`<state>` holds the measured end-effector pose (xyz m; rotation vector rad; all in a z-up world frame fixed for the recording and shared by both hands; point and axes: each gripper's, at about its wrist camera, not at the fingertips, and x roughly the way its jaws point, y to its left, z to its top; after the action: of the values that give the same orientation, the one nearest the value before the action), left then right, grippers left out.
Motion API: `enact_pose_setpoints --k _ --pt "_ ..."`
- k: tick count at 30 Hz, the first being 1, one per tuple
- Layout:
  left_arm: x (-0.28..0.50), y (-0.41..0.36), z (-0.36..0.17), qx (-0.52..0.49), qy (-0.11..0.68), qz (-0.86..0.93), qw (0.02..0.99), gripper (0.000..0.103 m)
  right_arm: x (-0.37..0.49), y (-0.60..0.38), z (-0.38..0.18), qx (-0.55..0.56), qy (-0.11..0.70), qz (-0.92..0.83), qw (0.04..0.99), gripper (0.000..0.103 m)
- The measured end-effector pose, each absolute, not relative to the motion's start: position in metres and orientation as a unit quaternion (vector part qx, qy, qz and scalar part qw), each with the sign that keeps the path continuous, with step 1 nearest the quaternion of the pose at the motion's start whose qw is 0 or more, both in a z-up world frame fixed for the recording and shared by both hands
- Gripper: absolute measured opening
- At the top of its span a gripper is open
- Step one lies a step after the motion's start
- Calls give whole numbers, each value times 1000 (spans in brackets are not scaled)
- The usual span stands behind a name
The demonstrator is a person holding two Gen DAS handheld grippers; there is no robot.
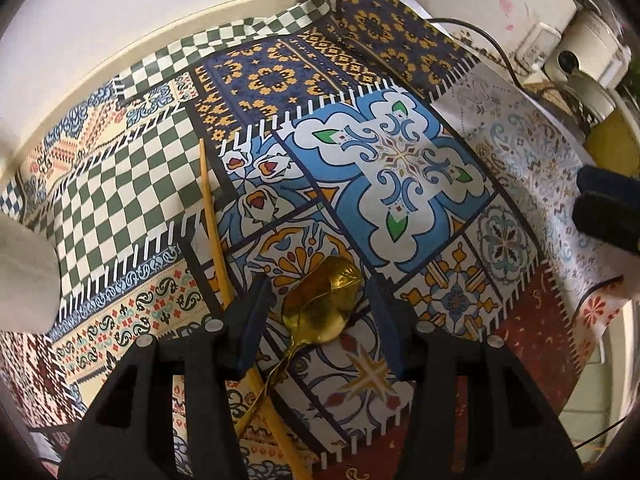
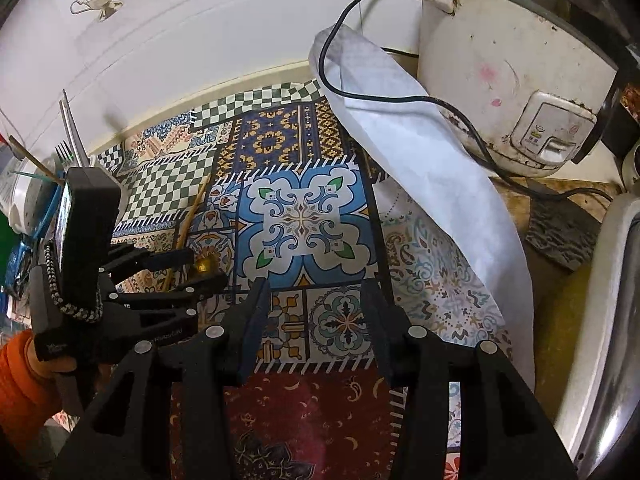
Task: Organize utensils
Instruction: 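Grasp the gold spoon with the left tool while the right tool grasps a wooden chopstick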
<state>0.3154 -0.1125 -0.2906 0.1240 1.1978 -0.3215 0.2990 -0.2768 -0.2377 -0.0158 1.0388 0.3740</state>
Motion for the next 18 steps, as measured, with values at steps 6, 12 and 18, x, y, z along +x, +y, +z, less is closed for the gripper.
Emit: enact_pose_setpoints --k 6,12,18 --pt "307 -117 -293 104 556 -166 808 49 299 -274 -235 -4 488 183 853 43" --pt "310 -115 -293 96 548 -167 814 36 298 -278 -233 2 488 178 855 43" --pt "300 -126 -288 100 548 -184 810 35 296 -280 -235 3 492 173 853 43"
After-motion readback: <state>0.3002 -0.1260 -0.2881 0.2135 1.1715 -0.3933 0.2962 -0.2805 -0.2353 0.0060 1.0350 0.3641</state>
